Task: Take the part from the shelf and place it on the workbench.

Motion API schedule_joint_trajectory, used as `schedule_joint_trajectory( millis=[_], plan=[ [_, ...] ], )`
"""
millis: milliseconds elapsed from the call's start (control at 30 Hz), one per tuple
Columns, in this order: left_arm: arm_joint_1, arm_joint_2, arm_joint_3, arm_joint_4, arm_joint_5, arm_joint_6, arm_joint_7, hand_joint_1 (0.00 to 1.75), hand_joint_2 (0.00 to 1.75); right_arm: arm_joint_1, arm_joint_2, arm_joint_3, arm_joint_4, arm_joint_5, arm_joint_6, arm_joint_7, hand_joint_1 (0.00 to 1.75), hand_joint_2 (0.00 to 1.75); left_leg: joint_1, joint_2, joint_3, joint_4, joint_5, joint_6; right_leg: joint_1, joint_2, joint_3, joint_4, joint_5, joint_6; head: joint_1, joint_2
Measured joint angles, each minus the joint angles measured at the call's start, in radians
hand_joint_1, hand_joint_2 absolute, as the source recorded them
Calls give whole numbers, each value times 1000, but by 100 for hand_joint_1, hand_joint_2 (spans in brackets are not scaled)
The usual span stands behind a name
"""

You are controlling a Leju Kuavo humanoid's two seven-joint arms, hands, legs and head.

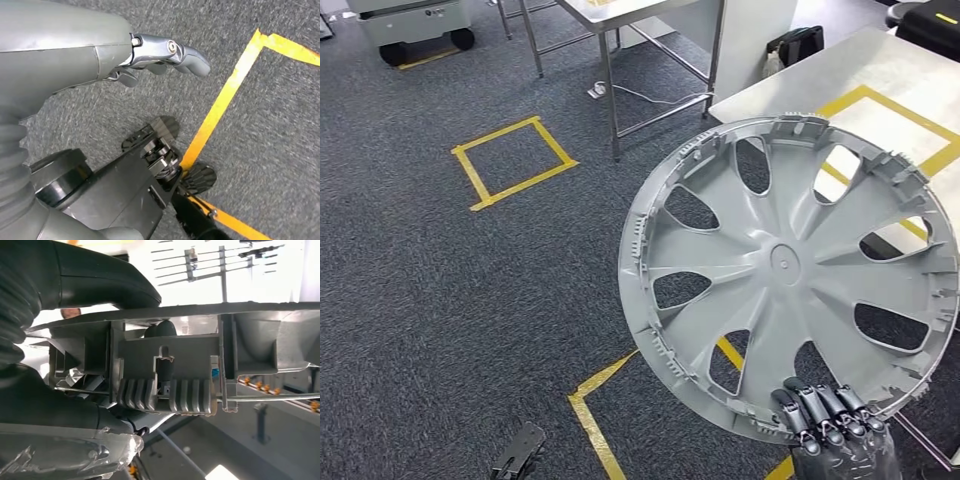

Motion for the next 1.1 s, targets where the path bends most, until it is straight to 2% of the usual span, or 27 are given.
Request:
schedule_joint_trajectory(
  millis=[33, 100, 133, 167, 200, 233, 267, 300, 333, 367, 433, 500, 533, 567, 600, 633, 667, 700, 733, 767, 800, 867, 900, 933, 1033, 1067, 1100],
  plan=[
    [-1, 0, 0, 0, 0, 0, 0, 0, 175, 1, 1, -1, -1, 0, 0, 0, 175, 175, 3, -11, -1, 7, -8, -5, -1, 11, 0, -1, 1, -6, -1, 0],
    [-4, -1, 0, -1, 0, 0, 0, 0, 175, 0, 4, -2, -2, 0, 0, 0, 175, 175, 7, -58, -31, 74, -50, -13, -3, 34, 1, -4, 3, -18, -4, 0],
    [-3, -1, 0, -1, 0, 0, 0, 0, 175, -1, 5, -3, -3, 0, 0, 0, 175, 175, 7, -82, -63, 139, -82, -13, -3, 46, 1, -4, 2, -22, -5, 0],
    [-1, -1, 0, 0, 0, 0, 0, 0, 175, -2, 6, -3, -3, 0, 0, 0, 175, 175, 7, -93, -101, 210, -111, -13, -2, 59, 0, -4, 2, -25, -6, 0],
    [2, -1, 0, 0, 0, 0, 0, 0, 175, -2, 6, -3, -3, 0, 0, 0, 175, 175, 7, -98, -133, 266, -127, -11, -1, 73, 0, -4, 2, -27, -6, 0],
    [5, -1, 0, 0, 0, 0, 0, 0, 175, -1, 6, -3, -3, 0, 0, 0, 175, 175, 7, -101, -152, 292, -125, -9, 0, 88, 0, -4, 2, -27, -6, 0],
    [6, -1, 0, 0, 0, 0, 0, 0, 175, -1, 6, -4, -3, 0, 0, 0, 175, 175, 7, -104, -150, 277, -101, -6, 0, 104, 1, -3, 2, -27, -6, 0],
    [6, -1, 0, 0, 0, 0, 0, 0, 175, -1, 7, -4, -3, 0, 0, 0, 175, 175, 7, -111, -131, 227, -64, -2, 0, 120, 2, -3, 3, -26, -6, 0],
    [4, -1, 0, 0, 0, -1, 0, 0, 175, -1, 7, -4, -3, 0, 0, 0, 175, 175, 8, -132, -101, 158, -24, 1, -1, 134, 2, -3, 4, -24, -6, 0],
    [3, -1, 0, -1, 0, -1, 0, 0, 175, -1, 7, -4, -3, 0, 0, 0, 175, 175, 10, -155, -72, 90, 4, 3, -1, 148, 1, -1, 5, -20, -6, 0],
    [1, 0, 0, -1, 0, -2, 0, 0, 175, 0, 8, -4, -3, 0, 0, -1, 175, 175, 12, -187, -40, 17, 21, 4, -2, 170, -5, -2, 7, -9, -5, 0],
    [0, -1, 0, -1, 0, -3, 0, 0, 175, 2, 9, -5, -3, 0, 0, -1, 175, 175, 10, -173, -37, 8, 22, 9, -6, 189, -12, -8, 12, 5, -5, 0],
    [-1, -2, 0, -1, 0, -3, 0, 0, 175, 3, 9, -5, -3, 0, 0, -2, 175, 175, 10, -162, -36, 5, 24, 15, -6, 178, -18, -5, 10, 11, -4, 0],
    [-2, -3, 0, -1, 0, -4, 0, 0, 175, 4, 9, -6, -4, 0, 0, -4, 175, 175, 10, -149, -34, 2, 26, 21, -5, 152, -29, 12, -3, 16, -2, 0],
    [-3, -4, 0, -1, 0, -5, 0, 0, 175, 2, 9, -7, -4, 0, 0, -6, 175, 175, 10, -137, -33, -1, 27, 27, -2, 118, -48, 49, -27, 19, 1, 0],
    [-2, -4, 0, -1, 0, -6, 0, 0, 175, 1, 9, -7, -4, 0, 0, -9, 175, 175, 8, -125, -32, -1, 26, 30, -1, 82, -76, 110, -62, 21, 3, 0],
    [0, -4, 0, -1, 0, -8, 0, 0, 175, 0, 9, -7, -4, 0, 0, -12, 175, 175, 7, -113, -31, -1, 24, 33, -1, 62, -109, 180, -98, 24, 4, 0],
    [3, -3, 0, -1, 0, -9, 0, 0, 175, 0, 9, -7, -4, 0, 0, -15, 175, 175, 6, -102, -31, 0, 23, 33, -2, 53, -138, 241, -122, 27, 4, 0],
    [4, -2, 0, -1, 0, -10, 0, 0, 175, 1, 9, -7, -4, 0, 0, -16, 175, 175, 6, -93, -30, 0, 22, 33, -3, 50, -153, 275, -130, 29, 3, 0],
    [4, -2, 0, -1, 0, -12, 0, 0, 175, 2, 9, -8, -4, 0, 0, -16, 175, 175, 6, -86, -28, 0, 20, 32, -4, 49, -145, 265, -115, 30, 4, 0],
    [3, -2, 0, -1, 0, -13, 0, 0, 175, 2, 9, -9, -4, 0, 0, -17, 175, 175, 7, -82, -25, 0, 18, 30, -4, 47, -116, 216, -87, 31, 4, 0],
    [2, -2, 0, -1, 0, -16, 0, 0, 175, 2, 9, -11, -3, 0, 0, -19, 175, 175, 7, -78, -17, 1, 12, 21, -5, 37, -31, 73, -29, 30, 4, 0],
    [2, -1, 0, -1, 0, -17, 0, 0, 175, 2, 9, -11, -3, 0, 0, -20, 175, 175, 5, -77, -14, 1, 9, 17, -4, 34, -1, 24, -15, 25, 3, 0],
    [1, -1, 0, -1, 0, -17, -1, 0, 175, 1, 9, -12, -3, 0, 0, -21, 175, 175, 3, -77, -12, 1, 8, 12, -3, 33, 14, 0, -11, 20, 3, 0],
    [0, 0, 0, -1, -1, -17, -1, 0, 175, 2, 9, -13, -4, 0, 0, -22, 175, 175, 4, -76, -9, -1, 7, -3, -1, 41, 15, -4, -11, -3, 2, 0],
    [-1, 0, 0, -1, -1, -17, -1, 0, 175, 3, 9, -13, -4, 0, 0, -24, 175, 175, 5, -79, -14, 12, -3, -8, -2, 43, 16, -5, -11, -11, 0, 0],
    [-2, 0, 0, -1, -1, -18, -1, 0, 175, 3, 9, -13, -4, 0, 0, -26, 175, 175, 6, -83, -30, 47, -24, -12, -3, 45, 18, -7, -11, -18, -1, 0]
  ],
)
